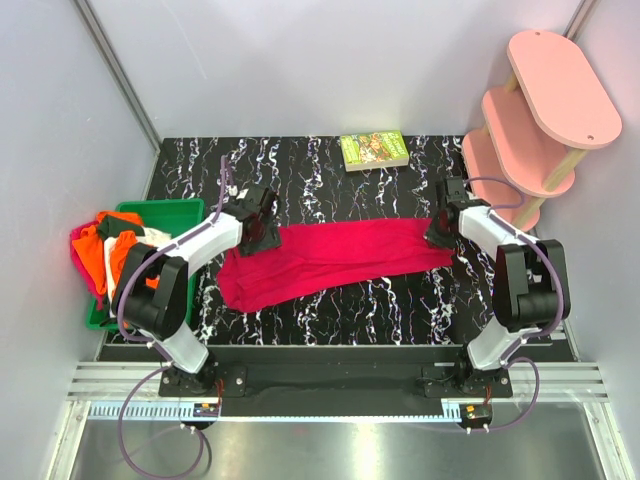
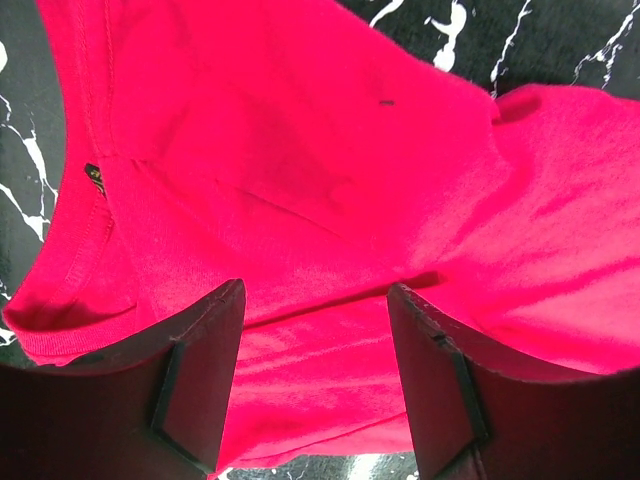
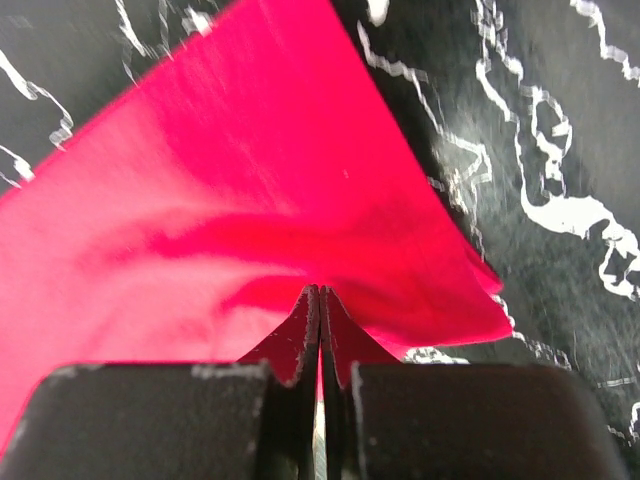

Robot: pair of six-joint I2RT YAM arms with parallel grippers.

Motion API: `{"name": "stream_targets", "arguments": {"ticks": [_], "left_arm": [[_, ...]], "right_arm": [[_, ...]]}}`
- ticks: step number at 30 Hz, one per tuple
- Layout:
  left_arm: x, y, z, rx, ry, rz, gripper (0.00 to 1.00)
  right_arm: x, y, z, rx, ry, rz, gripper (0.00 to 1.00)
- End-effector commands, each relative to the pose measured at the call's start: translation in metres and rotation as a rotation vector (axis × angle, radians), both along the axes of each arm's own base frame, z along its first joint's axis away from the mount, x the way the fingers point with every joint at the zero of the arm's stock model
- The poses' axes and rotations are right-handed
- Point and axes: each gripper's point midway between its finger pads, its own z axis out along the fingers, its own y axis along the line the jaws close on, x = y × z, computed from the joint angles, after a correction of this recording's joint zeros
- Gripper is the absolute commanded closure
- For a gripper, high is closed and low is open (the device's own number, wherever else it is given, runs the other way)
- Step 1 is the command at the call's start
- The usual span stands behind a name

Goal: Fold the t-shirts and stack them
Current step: Fold the other side of the tshirt into a rectangle

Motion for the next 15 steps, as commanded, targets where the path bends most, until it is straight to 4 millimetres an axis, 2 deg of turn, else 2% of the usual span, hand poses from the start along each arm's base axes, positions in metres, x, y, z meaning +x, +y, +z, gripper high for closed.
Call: {"name": "stream_targets", "arguments": {"ticks": [1, 10, 12, 14, 15], "left_arm": [[0.0, -0.001, -0.004, -0.012, 0.003, -0.001, 0.37], [-0.015, 0.001, -0.02, -0.009, 0.058, -0.009, 0.37], [-0.021, 0.004, -0.025, -0.003, 0.077, -0.009, 0.38], [-0.025, 0.007, -0.024, 0.006, 0.077, -0.005, 0.39], [-0.025, 0.01, -0.018, 0.01, 0.048, 0.006, 0.39]], "right_arm": [[-0.022, 0.009, 0.007, 0.01, 0.017, 0.011, 1.0], [-0.062, 0.013, -0.008, 0.025, 0.094, 0.02, 1.0], [-0.062, 0.01, -0.006, 0.015, 0.084, 0.017, 1.0], [-0.049, 0.01, 0.011, 0.005, 0.019, 0.019, 1.0], [-0.041, 0.011, 0.02, 0.01, -0.024, 0.018, 1.0]]}}
